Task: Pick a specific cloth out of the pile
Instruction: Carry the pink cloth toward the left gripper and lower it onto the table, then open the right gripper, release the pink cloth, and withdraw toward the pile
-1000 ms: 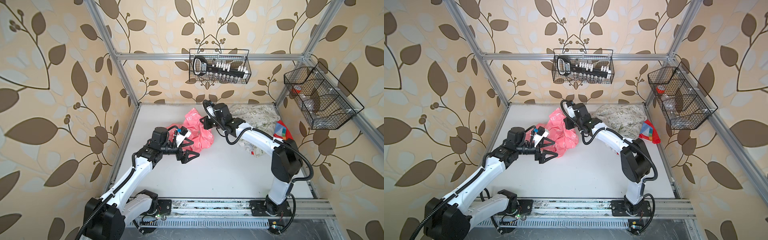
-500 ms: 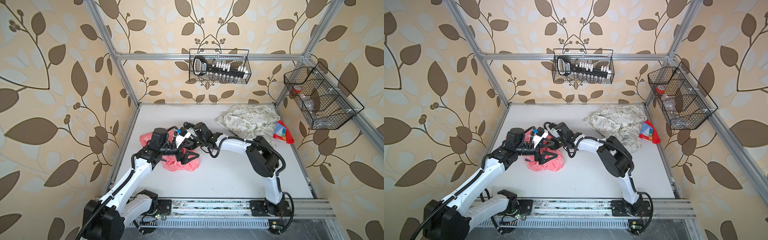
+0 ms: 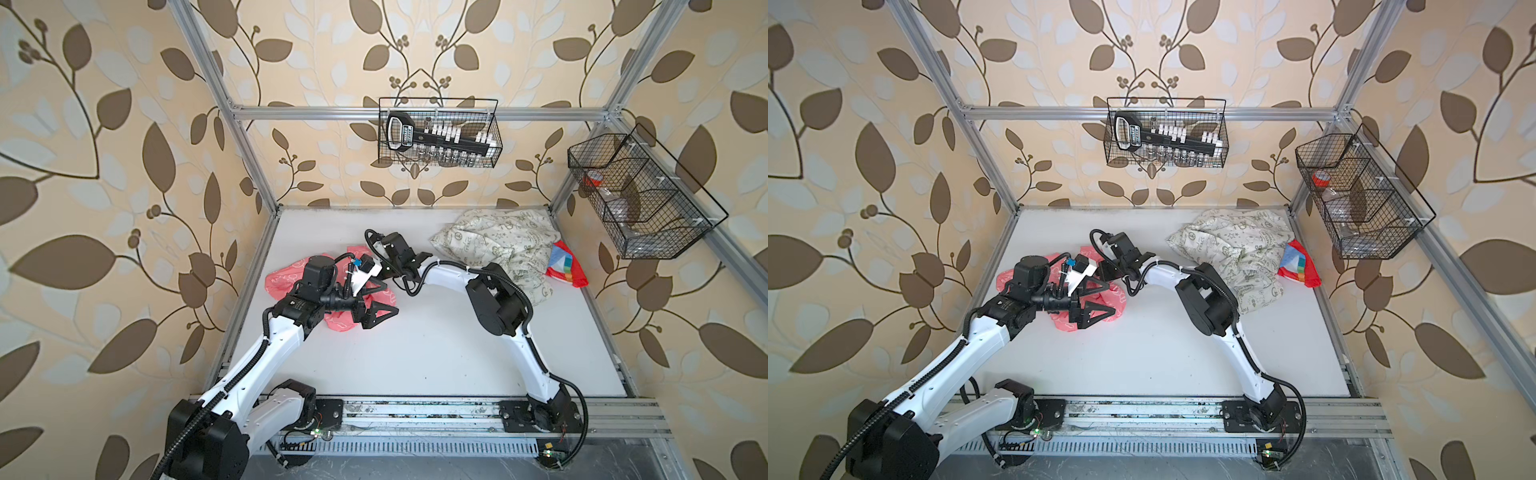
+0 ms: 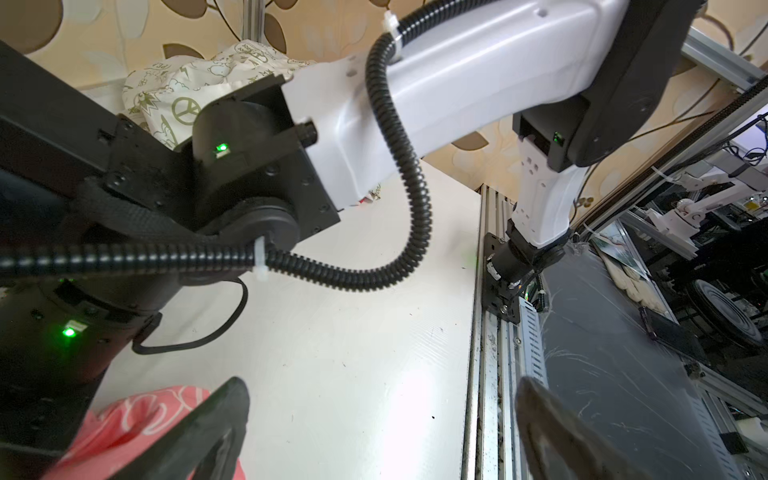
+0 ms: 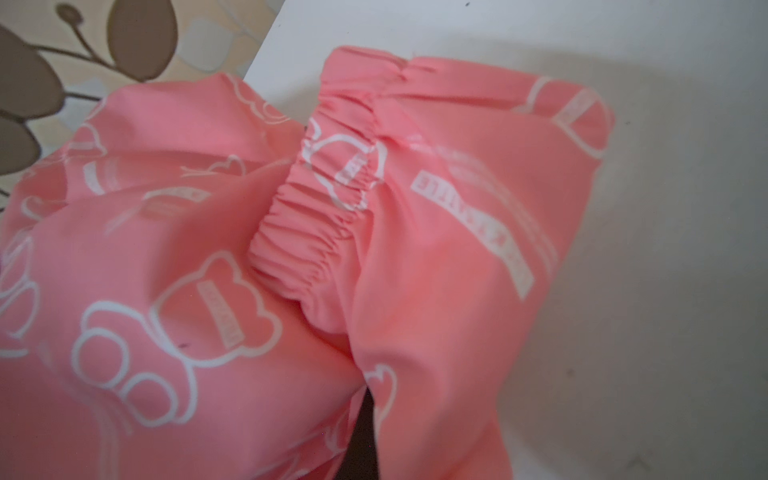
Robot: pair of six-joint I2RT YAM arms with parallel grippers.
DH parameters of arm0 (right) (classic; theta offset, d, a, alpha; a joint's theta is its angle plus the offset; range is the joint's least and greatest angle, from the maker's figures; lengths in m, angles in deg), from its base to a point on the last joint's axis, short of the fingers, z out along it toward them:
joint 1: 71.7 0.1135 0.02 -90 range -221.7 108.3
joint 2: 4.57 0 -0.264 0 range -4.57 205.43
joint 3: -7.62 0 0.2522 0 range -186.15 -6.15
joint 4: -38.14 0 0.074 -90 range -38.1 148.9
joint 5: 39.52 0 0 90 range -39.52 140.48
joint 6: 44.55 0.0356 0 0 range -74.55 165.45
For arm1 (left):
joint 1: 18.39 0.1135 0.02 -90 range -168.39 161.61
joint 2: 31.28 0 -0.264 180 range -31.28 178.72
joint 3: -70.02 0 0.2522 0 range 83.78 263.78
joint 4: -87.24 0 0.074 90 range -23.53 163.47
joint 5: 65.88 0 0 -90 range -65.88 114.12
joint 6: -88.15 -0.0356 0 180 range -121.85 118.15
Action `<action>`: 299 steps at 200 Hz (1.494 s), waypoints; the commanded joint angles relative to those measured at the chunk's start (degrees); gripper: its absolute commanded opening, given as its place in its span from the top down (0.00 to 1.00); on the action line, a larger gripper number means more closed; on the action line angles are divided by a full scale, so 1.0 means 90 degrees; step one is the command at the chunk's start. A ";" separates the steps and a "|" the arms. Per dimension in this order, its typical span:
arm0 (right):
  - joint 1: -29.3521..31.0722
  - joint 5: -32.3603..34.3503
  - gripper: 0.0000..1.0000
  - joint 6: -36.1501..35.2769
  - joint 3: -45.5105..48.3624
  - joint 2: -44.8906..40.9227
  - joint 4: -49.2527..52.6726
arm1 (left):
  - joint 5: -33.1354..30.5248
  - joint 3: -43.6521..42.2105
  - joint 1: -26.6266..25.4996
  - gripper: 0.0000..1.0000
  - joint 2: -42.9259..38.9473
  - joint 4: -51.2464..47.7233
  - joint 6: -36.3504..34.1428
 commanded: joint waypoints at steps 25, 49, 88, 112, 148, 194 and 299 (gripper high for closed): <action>-0.0279 0.0415 1.00 0.0910 -0.0457 0.0500 -0.0504 | -0.0052 -0.0016 -0.0079 0.01 -0.0026 0.0143 -0.0106; -0.0295 0.0906 1.00 0.1443 -0.0210 0.0475 -0.0889 | -0.0117 -0.0009 -0.0079 0.01 -0.0004 0.0153 -0.0110; -0.0295 0.1831 1.00 0.2294 0.0831 -0.0028 -0.1586 | -0.0136 -0.0018 -0.0079 0.01 -0.0004 0.0191 -0.0084; -0.0164 0.2060 1.00 0.2666 0.1523 -0.0374 -0.1899 | -0.0146 -0.0018 -0.0079 0.01 -0.0011 0.0202 -0.0077; 0.0473 0.2094 1.00 0.2770 0.1822 -0.0561 -0.1842 | -0.0176 -0.0028 -0.0079 0.01 -0.0028 0.0202 -0.0091; 0.1030 0.2094 0.74 0.3156 0.2302 -0.0954 -0.2091 | -0.0147 -0.0064 -0.0082 0.01 -0.0091 0.0246 -0.0055; 0.1132 0.3238 0.01 0.2027 0.3359 -0.2719 -0.1870 | -0.0149 -0.0113 -0.0089 0.01 -0.0228 0.0280 -0.0060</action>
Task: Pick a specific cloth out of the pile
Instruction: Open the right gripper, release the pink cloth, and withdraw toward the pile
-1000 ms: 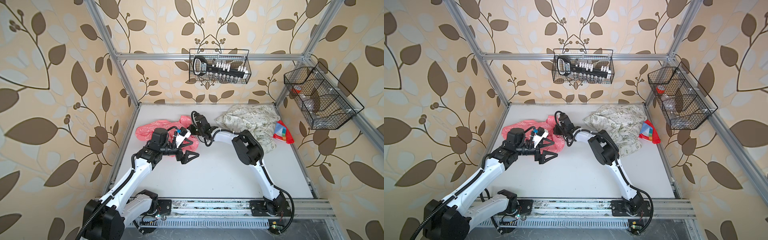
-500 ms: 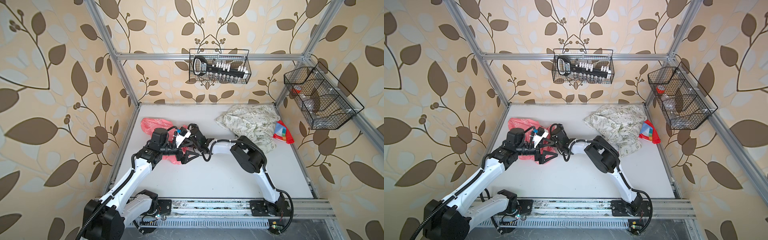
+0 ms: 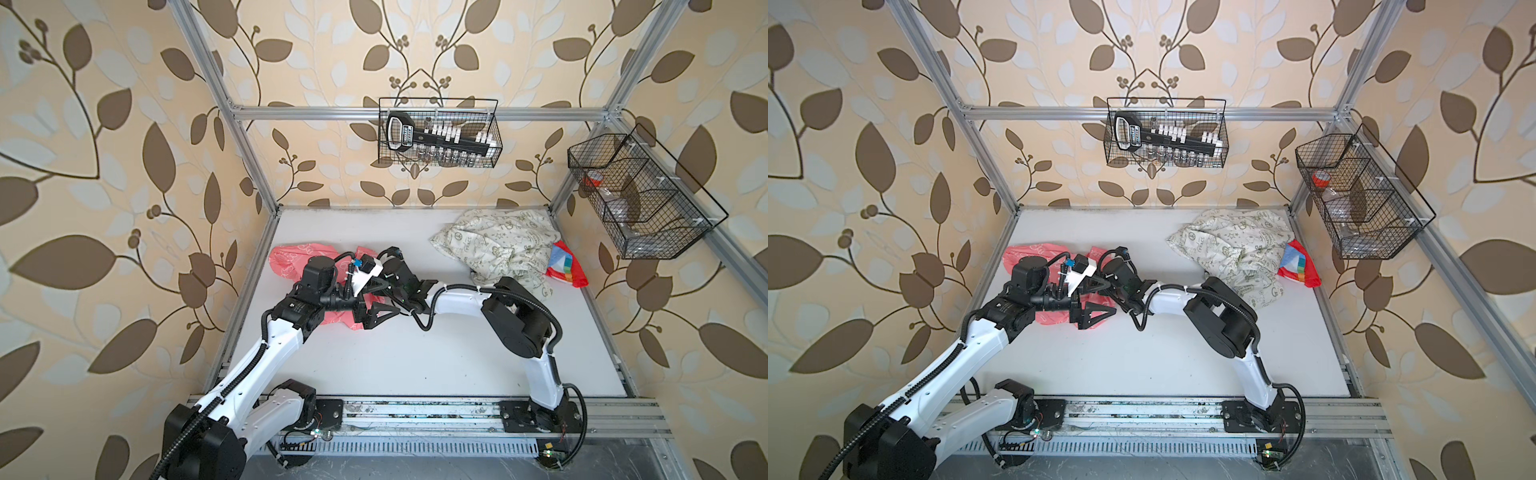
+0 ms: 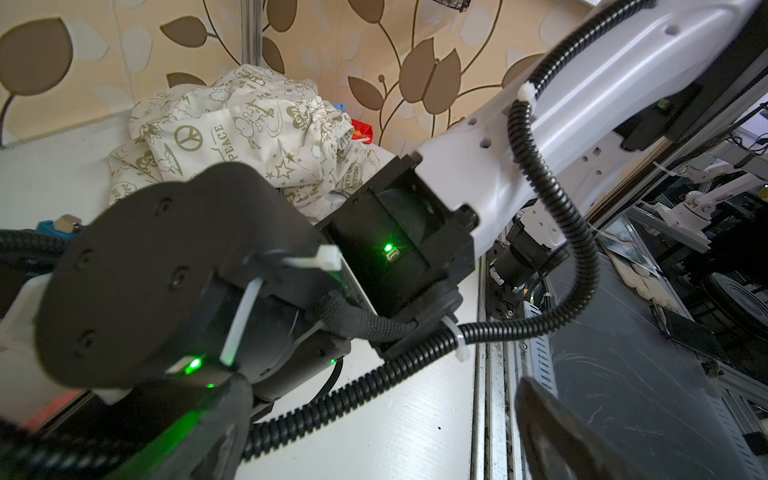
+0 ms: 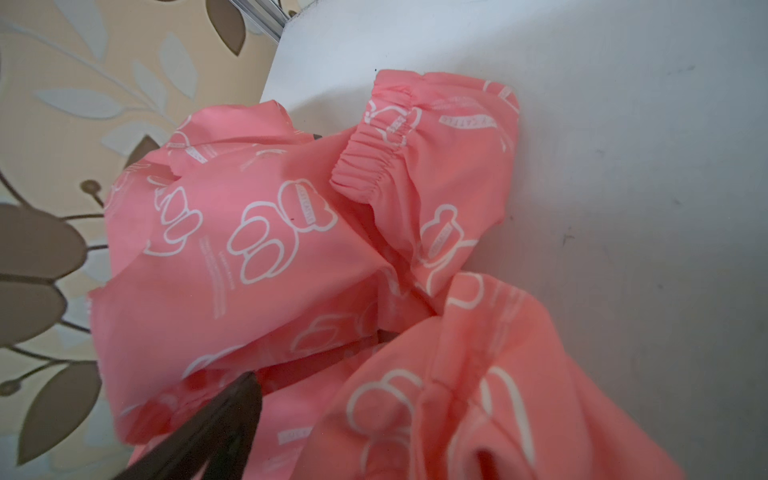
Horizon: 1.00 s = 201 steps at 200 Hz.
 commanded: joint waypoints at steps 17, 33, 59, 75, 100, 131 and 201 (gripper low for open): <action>0.0089 0.0582 0.00 -0.0600 0.0618 -0.1164 0.0062 | -0.0076 -0.0116 -0.0009 0.01 -0.0079 0.0018 -0.0053; 0.0092 0.0847 0.00 -0.0784 0.0929 -0.1654 0.0248 | -0.0171 -0.0121 -0.0011 0.01 -0.0107 -0.0010 -0.0059; -0.0060 0.1412 0.00 -0.1426 0.1388 -0.2588 0.0781 | -0.0699 -0.0126 -0.0009 0.01 -0.0201 -0.0012 0.0098; -0.0458 0.1136 0.01 -0.2074 0.1644 -0.3233 0.1036 | -0.1423 -0.0140 -0.0009 0.01 -0.0288 0.0058 0.0257; -0.1616 -0.0612 0.00 -0.3012 0.2049 -0.4151 0.1343 | -0.3067 -0.0253 -0.0009 0.01 -0.0354 0.0359 0.0614; -0.2807 -0.0576 0.00 -0.3483 0.2430 -0.4834 0.2065 | -0.4892 -0.0368 0.0188 0.01 -0.0007 0.0715 0.0950; -0.4344 0.0292 0.00 -0.4260 0.3945 -0.5638 0.0982 | -0.6325 -0.1163 0.1800 0.01 0.1280 0.2686 0.1812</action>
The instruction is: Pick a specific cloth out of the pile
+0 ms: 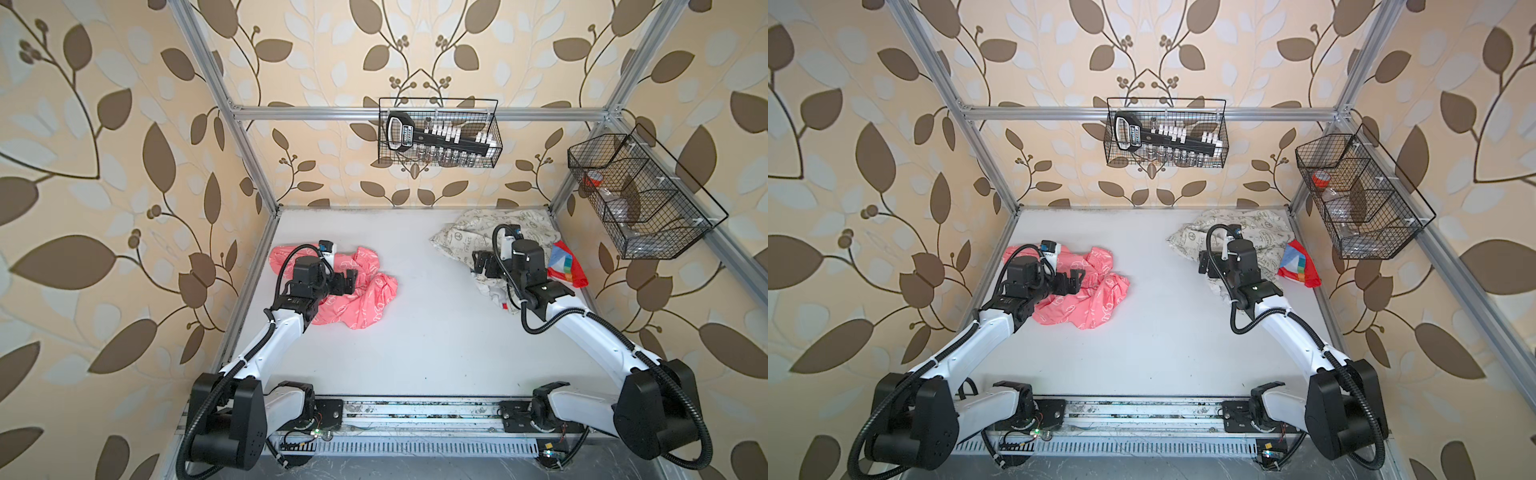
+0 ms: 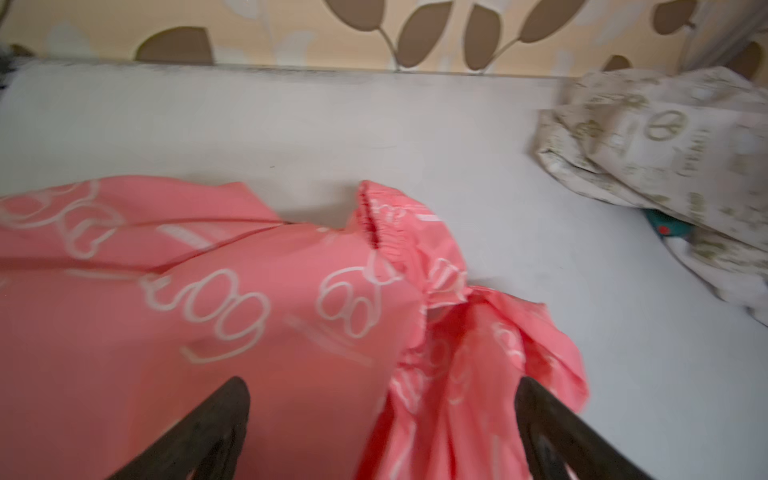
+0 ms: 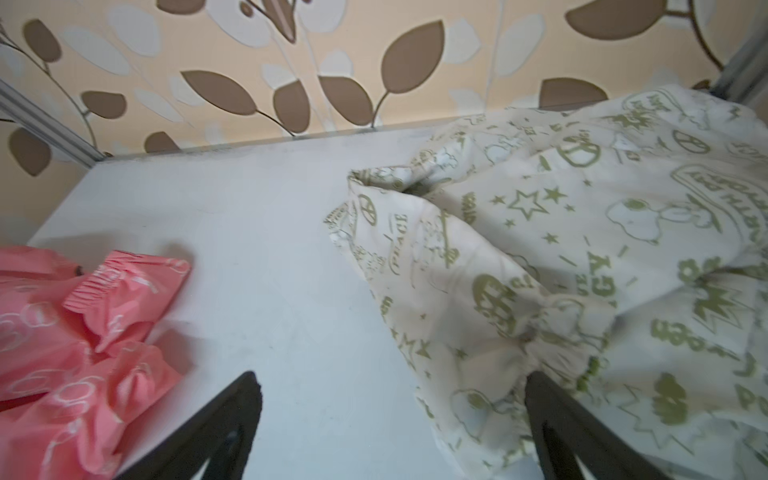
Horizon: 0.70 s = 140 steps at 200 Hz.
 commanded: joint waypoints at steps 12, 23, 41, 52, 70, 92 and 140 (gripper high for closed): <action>-0.0389 0.0450 0.01 -0.0889 0.0540 -0.0212 -0.0895 | -0.1581 -0.0710 0.0235 0.01 0.0240 0.1855 0.0289; -0.0524 0.0596 0.00 -0.1077 0.0702 -0.0179 -0.1210 | -0.1677 -0.1017 0.0298 0.01 0.0426 0.2573 0.0262; -0.0843 0.0611 0.00 -0.1164 0.1028 -0.0084 -0.1809 | -0.1707 -0.1065 0.0350 0.01 0.0699 0.2807 0.0164; -0.1054 0.0371 0.00 -0.1081 0.1279 -0.0024 -0.2188 | -0.1618 -0.1086 0.0349 0.01 0.0798 0.2898 0.0128; -0.1388 -0.0023 0.01 -0.0818 0.1763 0.0143 -0.3073 | -0.1516 -0.1249 0.0351 0.01 0.1047 0.3329 0.0084; -0.1483 0.0119 0.01 -0.0705 0.2349 0.0453 -0.4313 | -0.1469 -0.1525 0.0351 0.01 0.1427 0.4094 0.0078; -0.1494 0.0808 0.03 -0.0939 0.3525 0.1055 -0.6917 | -0.1132 -0.1439 0.0351 0.01 0.2039 0.4326 -0.0063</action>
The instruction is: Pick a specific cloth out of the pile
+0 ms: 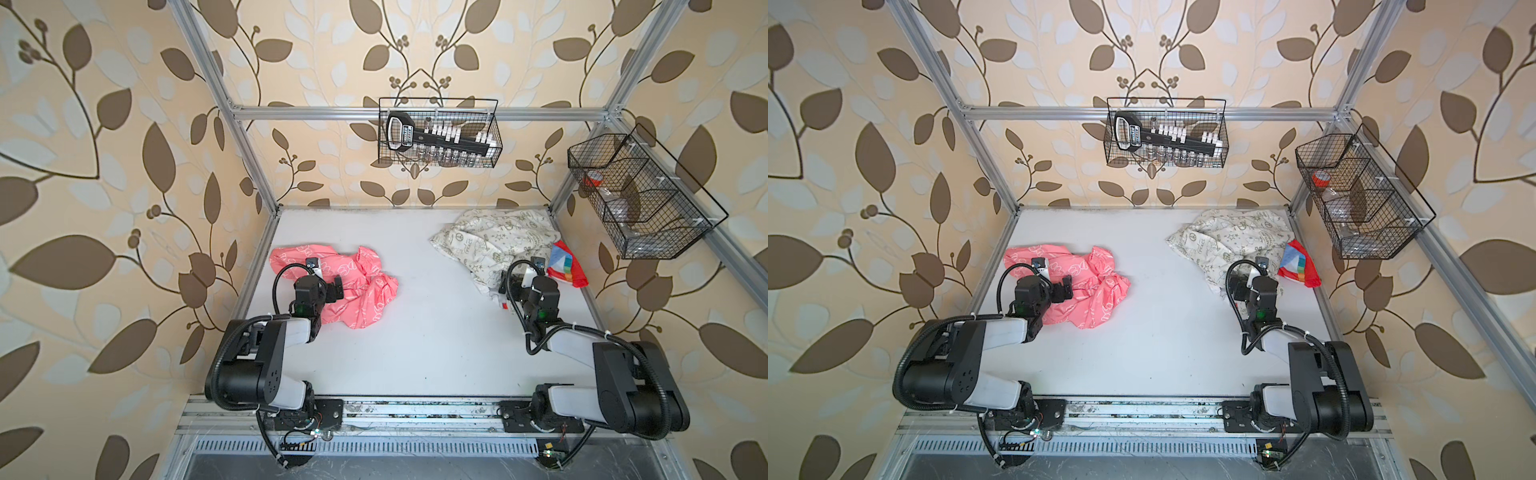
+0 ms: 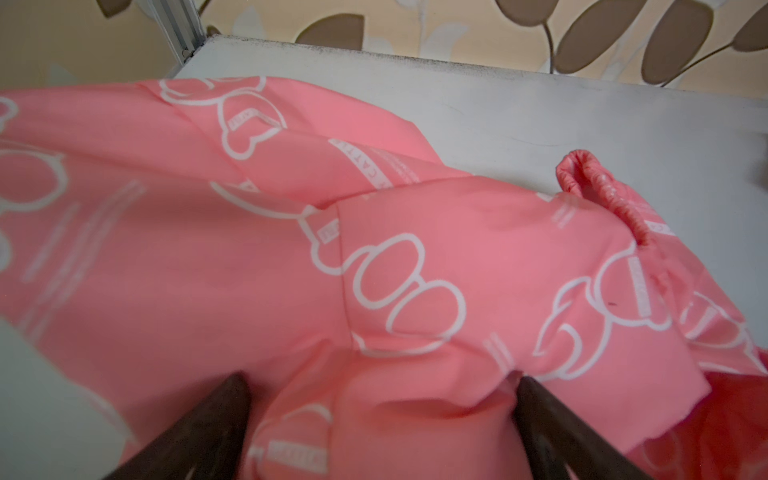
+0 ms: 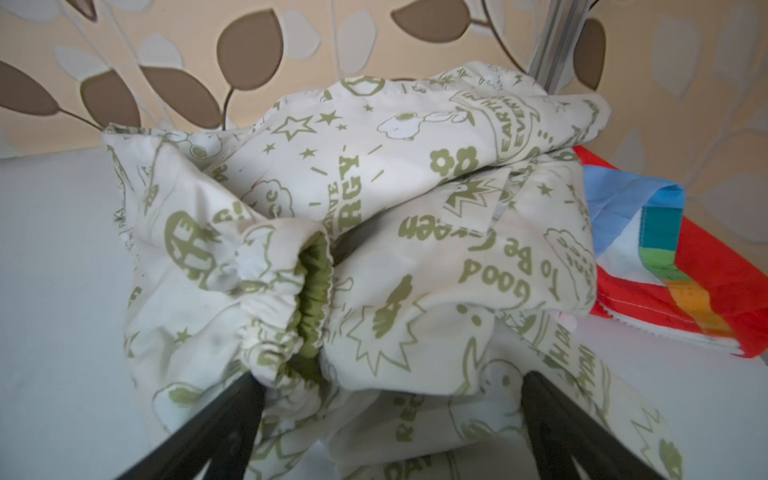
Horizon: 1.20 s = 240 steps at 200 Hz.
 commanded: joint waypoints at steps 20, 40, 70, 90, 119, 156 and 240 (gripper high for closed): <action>-0.0038 0.0184 0.03 -0.0135 0.0596 0.0578 -0.2459 | 0.0196 0.0137 0.0060 0.01 0.0117 0.0132 -0.0148; -0.0042 -0.0141 0.03 -0.0287 0.0474 0.0984 -0.2617 | 0.0196 0.0176 0.0060 0.01 0.0153 0.0090 -0.0159; -0.0048 -0.0290 0.01 -0.0325 0.0459 0.0957 -0.2504 | 0.0184 0.0175 0.0050 0.01 0.0133 0.0074 -0.0159; -0.0048 -0.0281 0.00 -0.0319 0.0456 0.0956 -0.2505 | 0.0229 0.0187 0.0043 0.01 0.0124 0.0037 -0.0196; -0.0046 -0.0282 0.00 -0.0325 0.0457 0.0956 -0.2505 | 0.0225 0.0196 0.0040 0.01 0.0134 0.0027 -0.0198; -0.0053 -0.0282 0.00 -0.0324 0.0468 0.0954 -0.2506 | 0.0234 0.0195 0.0040 0.01 0.0125 0.0025 -0.0198; -0.0058 -0.0586 0.00 -0.0432 0.0401 0.0968 -0.2414 | 0.0234 0.0204 0.0038 0.01 0.0127 0.0025 -0.0190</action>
